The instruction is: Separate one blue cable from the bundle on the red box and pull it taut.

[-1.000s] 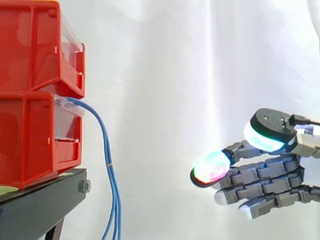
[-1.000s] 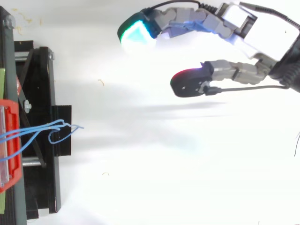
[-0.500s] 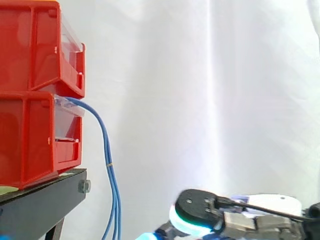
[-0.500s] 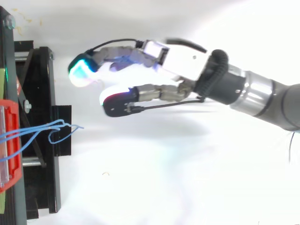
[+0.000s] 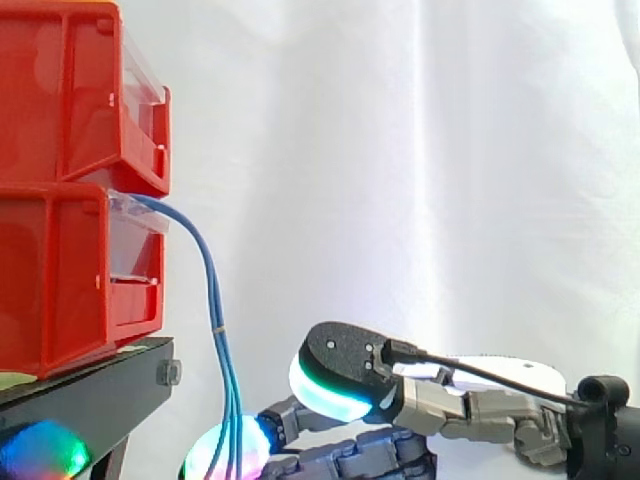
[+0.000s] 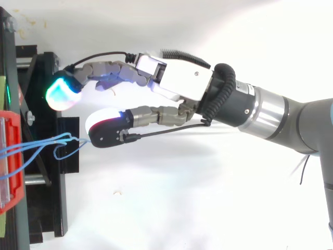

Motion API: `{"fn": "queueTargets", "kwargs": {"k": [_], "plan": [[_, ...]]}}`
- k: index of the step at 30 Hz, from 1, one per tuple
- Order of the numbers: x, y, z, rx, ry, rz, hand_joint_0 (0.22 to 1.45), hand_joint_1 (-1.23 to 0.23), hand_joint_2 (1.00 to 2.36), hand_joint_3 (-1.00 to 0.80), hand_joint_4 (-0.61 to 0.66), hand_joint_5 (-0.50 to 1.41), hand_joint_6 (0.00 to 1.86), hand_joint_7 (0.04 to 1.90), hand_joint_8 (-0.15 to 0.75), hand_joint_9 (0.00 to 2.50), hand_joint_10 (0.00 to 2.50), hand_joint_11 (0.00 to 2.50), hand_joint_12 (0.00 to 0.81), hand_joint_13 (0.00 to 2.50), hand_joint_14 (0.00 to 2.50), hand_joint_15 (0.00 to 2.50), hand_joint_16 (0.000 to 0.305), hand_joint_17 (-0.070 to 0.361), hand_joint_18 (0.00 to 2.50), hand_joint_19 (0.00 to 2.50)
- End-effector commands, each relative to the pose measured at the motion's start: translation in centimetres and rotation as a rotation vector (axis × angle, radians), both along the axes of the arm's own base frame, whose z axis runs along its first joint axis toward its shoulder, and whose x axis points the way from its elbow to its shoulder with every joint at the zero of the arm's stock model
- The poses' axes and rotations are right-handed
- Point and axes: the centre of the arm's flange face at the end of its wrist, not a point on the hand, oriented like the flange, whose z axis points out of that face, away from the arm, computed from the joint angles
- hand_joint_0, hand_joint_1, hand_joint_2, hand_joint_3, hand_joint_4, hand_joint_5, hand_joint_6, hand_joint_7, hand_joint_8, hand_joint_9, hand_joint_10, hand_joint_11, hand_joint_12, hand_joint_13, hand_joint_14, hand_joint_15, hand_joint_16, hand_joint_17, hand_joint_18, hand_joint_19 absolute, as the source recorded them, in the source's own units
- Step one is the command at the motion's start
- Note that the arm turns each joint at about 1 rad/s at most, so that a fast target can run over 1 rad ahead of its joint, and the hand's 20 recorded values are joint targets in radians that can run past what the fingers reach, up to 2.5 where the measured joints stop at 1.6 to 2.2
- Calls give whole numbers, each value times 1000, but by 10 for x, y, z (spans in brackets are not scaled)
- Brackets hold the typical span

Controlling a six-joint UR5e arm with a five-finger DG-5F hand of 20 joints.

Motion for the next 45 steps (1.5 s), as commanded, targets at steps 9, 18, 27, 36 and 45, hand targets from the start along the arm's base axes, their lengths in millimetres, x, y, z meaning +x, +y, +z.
{"fn": "queueTargets", "kwargs": {"k": [9, 18, 27, 36, 45], "plan": [[13, 31, 15, -19, -106, 84, 528, -526, 1000, -500, 260, -195, 501, 674, 298, 489, 2, 125, 341, 515, 5, 219, 45, 101, 627, 377], [15, 47, 17, -19, -120, 127, 547, -579, 1001, -483, 350, -127, 503, 830, 327, 711, 4, 234, 344, 670, 8, 282, 43, 97, 745, 403], [16, 47, 18, -7, -138, 130, 573, -618, 1005, -441, 312, -89, 502, 1095, 330, 779, 6, 290, 343, 725, 9, 307, 41, 92, 791, 427], [16, 41, 19, 53, -153, 148, 616, -641, 1011, -323, 284, -84, 502, 1151, 326, 805, 6, 310, 340, 744, 9, 325, 40, 91, 799, 447], [15, 38, 25, 141, -175, 162, 600, -646, 1009, -372, 296, -84, 502, 1139, 326, 804, 8, 309, 340, 744, 9, 329, 41, 91, 802, 445]]}}
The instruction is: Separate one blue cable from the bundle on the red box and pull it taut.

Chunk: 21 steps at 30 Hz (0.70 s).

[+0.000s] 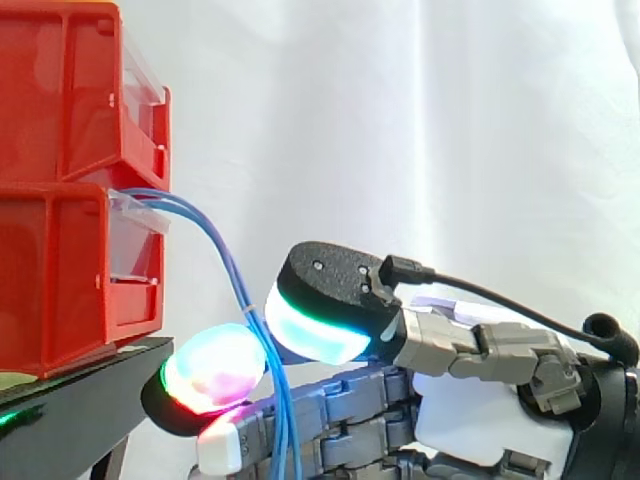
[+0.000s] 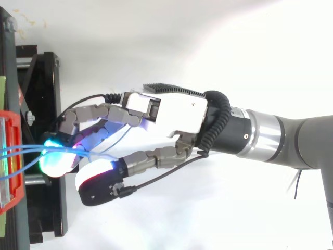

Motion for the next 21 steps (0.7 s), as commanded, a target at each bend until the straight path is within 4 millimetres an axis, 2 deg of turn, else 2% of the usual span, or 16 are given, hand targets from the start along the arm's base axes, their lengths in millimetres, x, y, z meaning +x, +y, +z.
{"fn": "queueTargets", "kwargs": {"k": [1, 7, 14, 21], "plan": [[-1, -1, 6, 29, -4, 8, 594, -645, 1008, -386, 297, -84, 502, 1139, 326, 804, 8, 309, 340, 745, 9, 321, 41, 92, 803, 445], [-5, 1, 22, 22, 30, 10, 591, -643, 1009, -382, 295, -79, 502, 1145, 330, 811, 7, 304, 342, 750, 9, 330, 41, 91, 805, 452], [-7, -1, 21, 19, 54, 10, 621, -662, 1010, -357, 279, -71, 502, 1191, 329, 817, 7, 322, 343, 760, 11, 325, 40, 91, 810, 452], [-10, -2, 45, 16, 53, 9, 641, -743, 1012, -311, 245, -79, 501, 1252, 327, 810, 7, 326, 345, 773, 9, 333, 40, 91, 827, 448]]}}
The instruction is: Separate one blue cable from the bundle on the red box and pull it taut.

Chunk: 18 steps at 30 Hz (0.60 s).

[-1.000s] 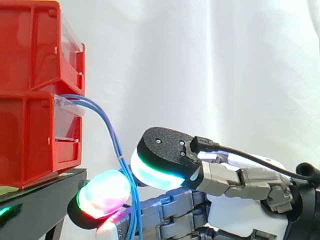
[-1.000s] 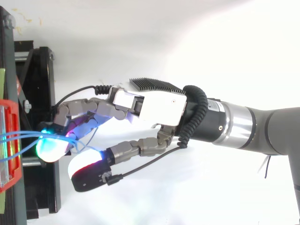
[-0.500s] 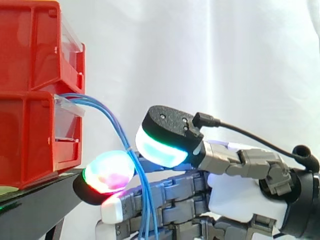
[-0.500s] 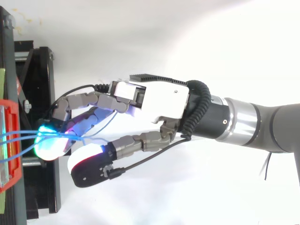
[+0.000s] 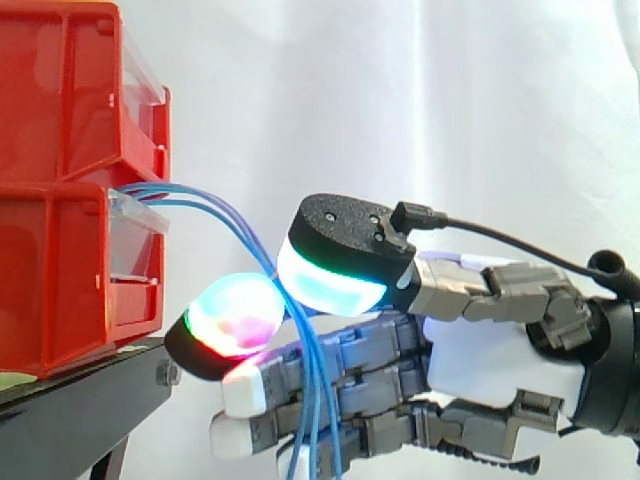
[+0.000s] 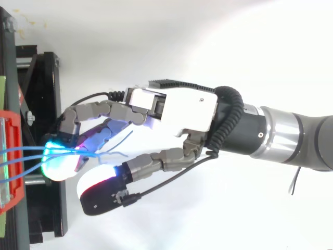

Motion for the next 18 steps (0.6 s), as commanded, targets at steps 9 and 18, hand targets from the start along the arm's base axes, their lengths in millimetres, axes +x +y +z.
{"fn": "queueTargets", "kwargs": {"k": [9, 18], "plan": [[-10, -5, 26, -10, 56, -4, 570, -640, 1006, -415, 264, -59, 501, 1253, 329, 821, 7, 318, 347, 767, 9, 334, 41, 93, 830, 461], [-17, -6, 31, -19, 113, -2, 591, -506, 1009, -376, 307, -65, 503, 1106, 331, 828, 7, 321, 346, 752, 10, 346, 42, 93, 809, 486]]}}
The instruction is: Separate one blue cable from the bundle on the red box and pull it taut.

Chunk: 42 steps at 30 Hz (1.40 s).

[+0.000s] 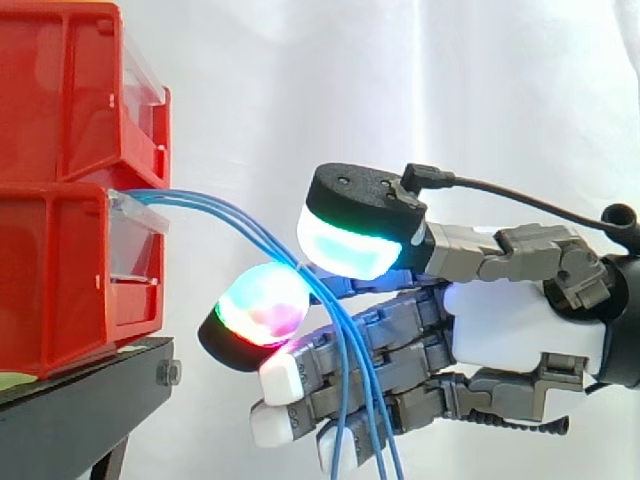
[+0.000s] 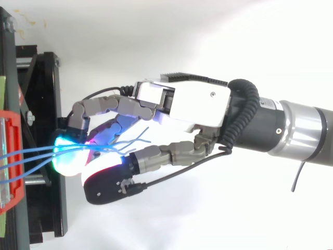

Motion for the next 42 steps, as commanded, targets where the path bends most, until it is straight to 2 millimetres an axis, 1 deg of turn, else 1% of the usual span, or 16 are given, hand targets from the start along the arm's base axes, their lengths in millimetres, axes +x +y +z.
{"fn": "queueTargets", "kwargs": {"k": [1, 2, 3, 6, 8, 9, 10, 14, 20, 24, 27, 31, 34, 38, 41, 42], "plan": [[-3, -1, 5, -2, 14, 0, 582, -462, 1008, -391, 331, -65, 503, 1073, 328, 826, 7, 309, 350, 750, 10, 350, 42, 95, 801, 496], [-3, -1, 5, -2, 14, 0, 578, -451, 1007, -396, 334, -66, 503, 1058, 328, 827, 9, 301, 354, 748, 10, 346, 42, 95, 799, 495], [-3, 0, 11, -5, 9, 1, 574, -438, 1007, -405, 354, -66, 503, 1036, 328, 825, 7, 295, 358, 746, 10, 345, 43, 96, 798, 496], [-4, 0, 11, -2, 11, 1, 573, -431, 1007, -392, 379, -68, 503, 1003, 330, 824, 7, 283, 358, 746, 10, 344, 43, 97, 798, 494], [-3, 0, 11, -2, 10, 1, 587, -458, 1010, -356, 407, -69, 503, 987, 332, 826, 7, 287, 355, 750, 10, 346, 43, 96, 797, 497], [-4, 0, 11, -2, 11, 1, 601, -506, 1011, -302, 413, -68, 503, 979, 345, 842, 6, 285, 365, 768, 9, 342, 45, 101, 820, 480], [-3, 0, 11, -4, 12, 2, 615, -529, 1012, -259, 403, -72, 503, 966, 349, 851, 6, 292, 370, 781, 9, 334, 46, 103, 836, 464], [-3, -2, 11, -2, 11, 0, 634, -575, 1012, -193, 394, -75, 503, 976, 355, 873, 6, 305, 373, 813, 9, 332, 47, 106, 869, 441], [-2, -3, 13, -1, 7, -2, 617, -613, 1013, -262, 354, -72, 503, 1058, 346, 871, 7, 316, 358, 810, 9, 348, 44, 99, 851, 459], [-3, -3, 25, -1, -8, -5, 613, -616, 1014, -278, 320, -64, 503, 1104, 341, 867, 9, 323, 351, 812, 10, 354, 42, 94, 840, 473], [-4, -3, 28, -2, -12, -7, 628, -645, 1016, -225, 318, -61, 503, 1117, 345, 877, 7, 326, 357, 830, 10, 348, 42, 95, 854, 464], [-5, -2, 31, -5, -10, -8, 658, -689, 1016, -106, 334, -60, 502, 1143, 357, 891, 7, 335, 370, 856, 9, 340, 44, 100, 892, 432], [-7, 1, 27, -11, 25, -1, 674, -736, 1016, -48, 309, -58, 502, 1205, 358, 897, 7, 335, 373, 872, 11, 347, 44, 99, 906, 421], [-10, 2, 23, -13, 59, 1, 713, -824, 1018, -9, 244, -62, 502, 1321, 344, 894, 8, 366, 361, 880, 11, 364, 40, 91, 886, 441], [-11, 3, 24, -13, 59, 4, 721, -840, 1018, -19, 224, -78, 552, 1245, 342, 895, 8, 384, 360, 881, 11, 374, 40, 89, 884, 444], [-11, 3, 24, -12, 58, 4, 696, -867, 1019, -56, 229, -89, 576, 1193, 341, 890, 11, 394, 360, 882, 11, 375, 40, 90, 895, 438]]}}
